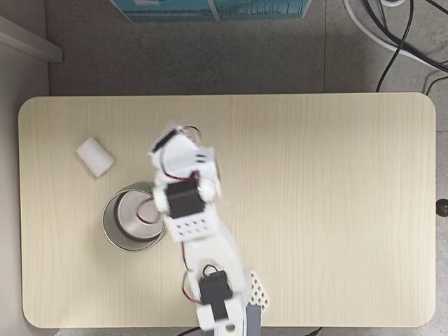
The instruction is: Grasp a dressing and put it in the cup.
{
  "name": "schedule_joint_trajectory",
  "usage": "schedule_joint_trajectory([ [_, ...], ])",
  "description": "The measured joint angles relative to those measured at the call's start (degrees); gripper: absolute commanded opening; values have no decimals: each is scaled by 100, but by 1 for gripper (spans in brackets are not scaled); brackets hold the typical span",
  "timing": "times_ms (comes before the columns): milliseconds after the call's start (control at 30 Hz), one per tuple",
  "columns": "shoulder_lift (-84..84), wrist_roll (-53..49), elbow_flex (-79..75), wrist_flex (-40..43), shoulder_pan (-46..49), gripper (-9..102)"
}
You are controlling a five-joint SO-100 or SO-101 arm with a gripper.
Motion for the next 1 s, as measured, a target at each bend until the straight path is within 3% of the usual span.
schedule_joint_trajectory([
  [467, 1688, -2285, 272, 9, -1591, 18],
  [1000, 4359, -2602, 1995, 9, -2153, 19],
])
